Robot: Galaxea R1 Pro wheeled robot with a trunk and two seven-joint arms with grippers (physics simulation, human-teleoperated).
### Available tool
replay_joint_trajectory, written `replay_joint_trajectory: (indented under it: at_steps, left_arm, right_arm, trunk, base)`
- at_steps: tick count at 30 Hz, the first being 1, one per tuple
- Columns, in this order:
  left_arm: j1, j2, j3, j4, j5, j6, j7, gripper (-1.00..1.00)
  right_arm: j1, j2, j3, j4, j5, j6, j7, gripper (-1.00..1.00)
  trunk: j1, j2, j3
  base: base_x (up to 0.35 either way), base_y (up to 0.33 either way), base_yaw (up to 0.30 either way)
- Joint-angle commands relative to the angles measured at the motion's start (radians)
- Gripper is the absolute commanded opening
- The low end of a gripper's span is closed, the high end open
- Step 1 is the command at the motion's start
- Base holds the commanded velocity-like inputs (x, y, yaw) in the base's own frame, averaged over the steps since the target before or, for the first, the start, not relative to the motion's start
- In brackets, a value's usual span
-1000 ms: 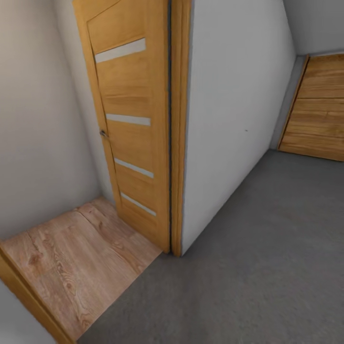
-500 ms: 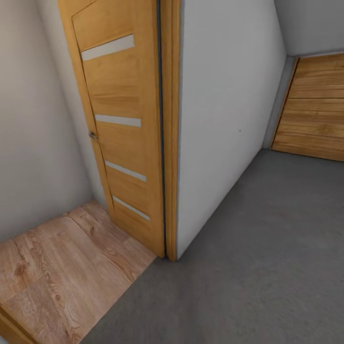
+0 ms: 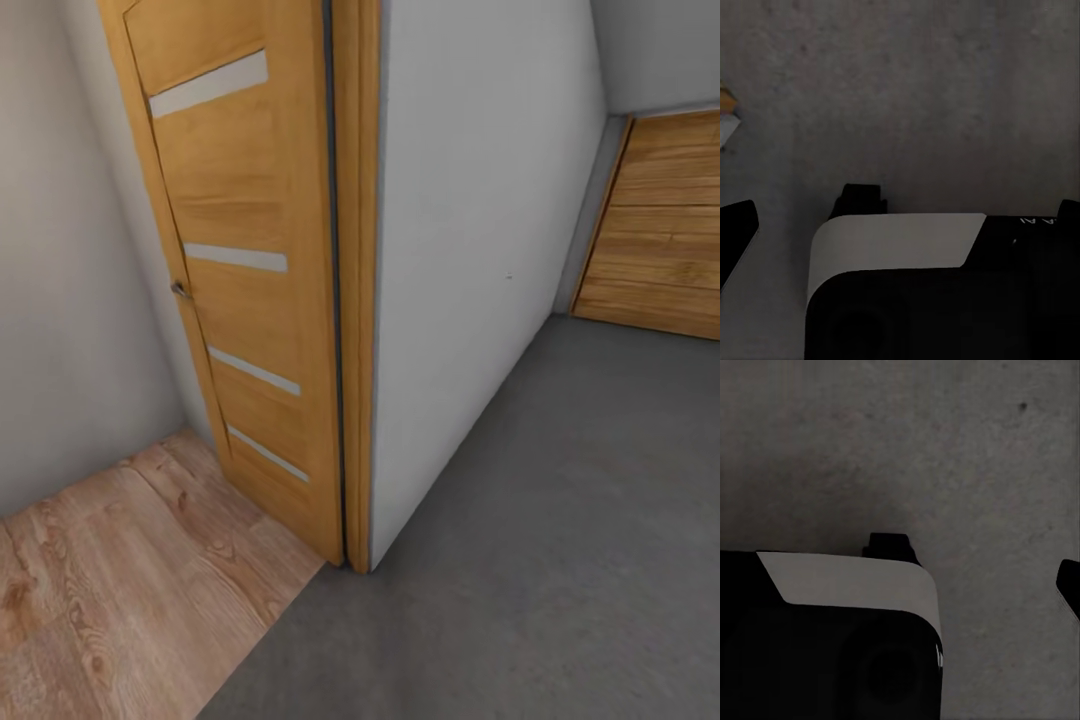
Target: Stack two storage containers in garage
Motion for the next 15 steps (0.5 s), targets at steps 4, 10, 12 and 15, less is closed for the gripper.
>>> replay_joint_trajectory:
  at_steps: [4, 10, 12, 15]
  left_arm:
    - [-0.001, 0.0, 0.002, 0.001, 0.005, -0.003, -0.002, 1.0]
    - [-0.001, 0.0, 0.002, 0.001, 0.005, -0.004, -0.002, 1.0]
    - [-0.001, 0.0, 0.002, 0.001, 0.005, -0.004, -0.002, 1.0]
    - [-0.001, 0.0, 0.002, 0.001, 0.005, -0.004, -0.002, 1.0]
  right_arm:
    - [-0.001, 0.001, 0.008, 0.003, -0.01, -0.006, -0.001, 1.0]
    - [-0.002, 0.001, 0.009, 0.003, -0.01, -0.006, -0.001, 1.0]
    - [-0.001, 0.001, 0.008, 0.003, -0.01, -0.006, -0.001, 1.0]
    - [-0.001, 0.001, 0.009, 0.003, -0.01, -0.006, -0.001, 1.0]
  trunk:
    - [0.001, 0.0, -0.001]
    - [0.001, 0.0, -0.001]
    - [0.001, 0.0, -0.001]
    - [0.001, 0.0, -0.001]
  base:
    - [0.32, 0.0, 0.0]
    - [0.32, 0.0, 0.0]
    - [0.32, 0.0, 0.0]
    - [0.32, 0.0, 0.0]
